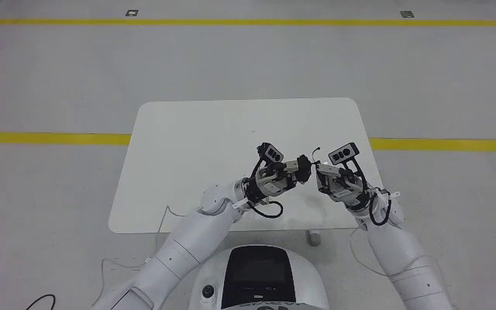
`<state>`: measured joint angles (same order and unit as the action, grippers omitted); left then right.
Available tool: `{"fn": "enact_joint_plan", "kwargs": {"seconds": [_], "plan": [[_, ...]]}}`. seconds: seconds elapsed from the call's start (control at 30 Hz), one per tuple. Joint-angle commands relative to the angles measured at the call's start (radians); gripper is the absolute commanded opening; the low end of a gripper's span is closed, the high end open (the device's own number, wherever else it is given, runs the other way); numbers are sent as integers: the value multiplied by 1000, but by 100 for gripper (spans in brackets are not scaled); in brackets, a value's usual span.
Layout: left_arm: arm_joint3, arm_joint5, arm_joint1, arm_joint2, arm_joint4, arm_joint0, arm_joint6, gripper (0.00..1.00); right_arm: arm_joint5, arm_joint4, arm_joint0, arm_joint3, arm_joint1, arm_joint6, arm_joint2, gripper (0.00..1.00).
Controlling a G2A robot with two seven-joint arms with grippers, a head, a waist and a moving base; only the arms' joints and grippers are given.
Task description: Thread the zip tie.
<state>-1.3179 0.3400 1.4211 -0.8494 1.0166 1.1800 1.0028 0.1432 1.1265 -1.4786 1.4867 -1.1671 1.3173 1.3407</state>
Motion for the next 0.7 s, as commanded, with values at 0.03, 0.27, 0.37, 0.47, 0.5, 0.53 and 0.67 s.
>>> {"fn": "enact_joint_plan", "kwargs": {"seconds": [0.03,0.27,0.37,0.47,0.5,0.53,0.67], "plan": [[0,0,0,0,0,0,0,0,0,-3,1,-4,-1,-1,1,0],[0,0,0,0,0,0,0,0,2,-14,2,-7,-2,-9,6,0],[0,0,0,0,0,0,0,0,1,-18,1,-10,-2,-12,10,0],[0,0,0,0,0,0,0,0,0,-21,1,-14,-2,-14,14,0],[0,0,0,0,0,0,0,0,-1,-22,1,-15,-2,-14,15,0],[0,0,0,0,0,0,0,0,-1,-23,1,-16,-2,-15,17,0],[0,0,0,0,0,0,0,0,-2,-25,3,-21,-3,-17,21,0]]}}
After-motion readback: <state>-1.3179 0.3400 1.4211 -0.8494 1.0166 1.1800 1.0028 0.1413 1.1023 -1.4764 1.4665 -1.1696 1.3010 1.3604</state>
